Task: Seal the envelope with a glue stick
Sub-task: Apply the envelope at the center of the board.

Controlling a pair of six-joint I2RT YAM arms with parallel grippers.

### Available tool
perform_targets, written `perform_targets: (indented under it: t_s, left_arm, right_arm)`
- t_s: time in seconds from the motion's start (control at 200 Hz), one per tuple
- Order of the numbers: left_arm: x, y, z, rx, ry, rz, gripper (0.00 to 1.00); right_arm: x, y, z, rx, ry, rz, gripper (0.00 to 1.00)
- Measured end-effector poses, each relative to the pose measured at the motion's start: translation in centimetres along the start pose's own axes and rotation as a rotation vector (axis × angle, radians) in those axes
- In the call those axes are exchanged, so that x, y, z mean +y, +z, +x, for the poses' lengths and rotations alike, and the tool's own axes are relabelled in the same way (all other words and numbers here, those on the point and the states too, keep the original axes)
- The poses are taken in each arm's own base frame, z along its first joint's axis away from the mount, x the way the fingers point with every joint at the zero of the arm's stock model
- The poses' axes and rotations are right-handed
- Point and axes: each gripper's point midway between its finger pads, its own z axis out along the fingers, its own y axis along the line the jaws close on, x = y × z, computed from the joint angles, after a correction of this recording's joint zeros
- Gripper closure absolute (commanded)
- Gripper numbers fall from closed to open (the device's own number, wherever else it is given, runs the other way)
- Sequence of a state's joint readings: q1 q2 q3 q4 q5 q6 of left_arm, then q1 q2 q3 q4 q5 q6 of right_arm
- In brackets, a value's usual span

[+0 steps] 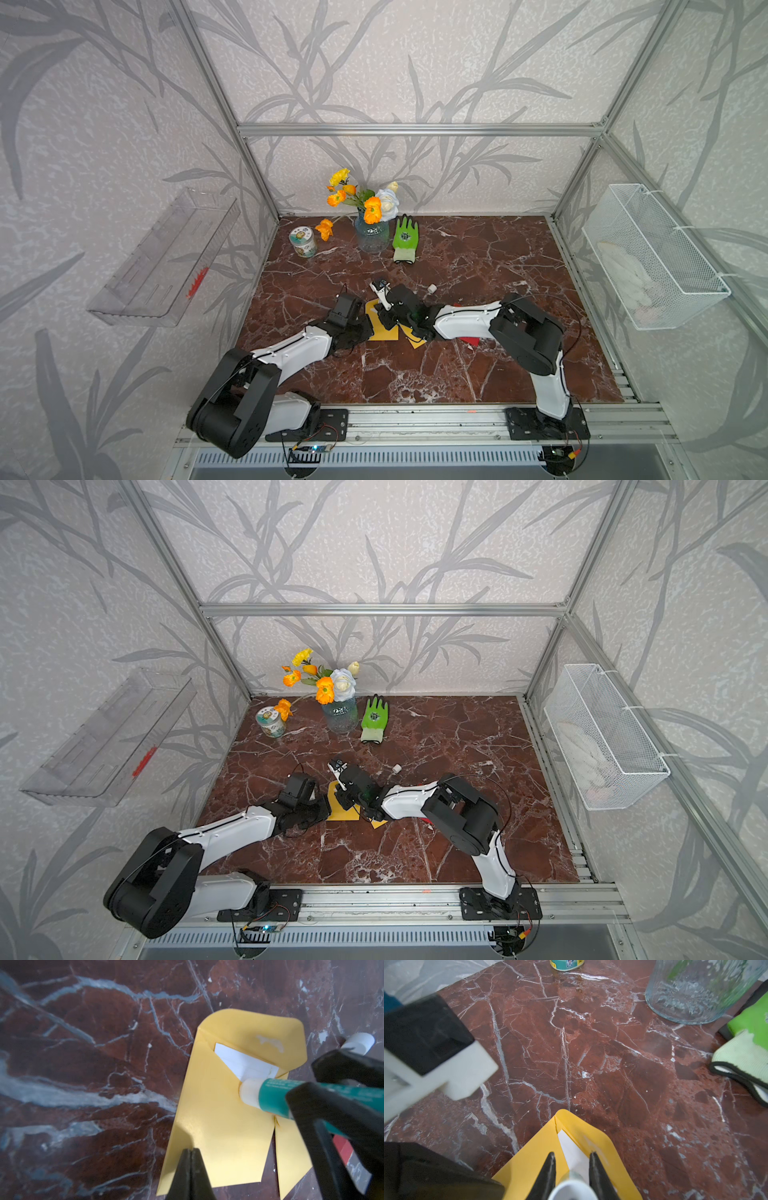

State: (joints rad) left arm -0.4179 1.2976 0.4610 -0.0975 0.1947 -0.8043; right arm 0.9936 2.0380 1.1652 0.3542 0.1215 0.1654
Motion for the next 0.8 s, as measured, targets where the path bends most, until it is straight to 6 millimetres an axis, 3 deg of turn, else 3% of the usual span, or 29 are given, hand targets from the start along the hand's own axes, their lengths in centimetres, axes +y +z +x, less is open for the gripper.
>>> perform_targets:
  t_s: [0.31, 0.8]
  left_arm:
    - [-1.6, 0.3, -0.6, -0.033, 0.028, 0.095, 0.85]
    - [-2.6, 2.0, -1.0, -0.059, 0.053, 0.141, 0.88]
  right_arm:
    - [0.2, 0.1, -0.1, -0.010, -0.003, -0.004, 1.00]
    - [0.0, 0.5, -0.2, -0.012, 0.035, -0.002, 1.00]
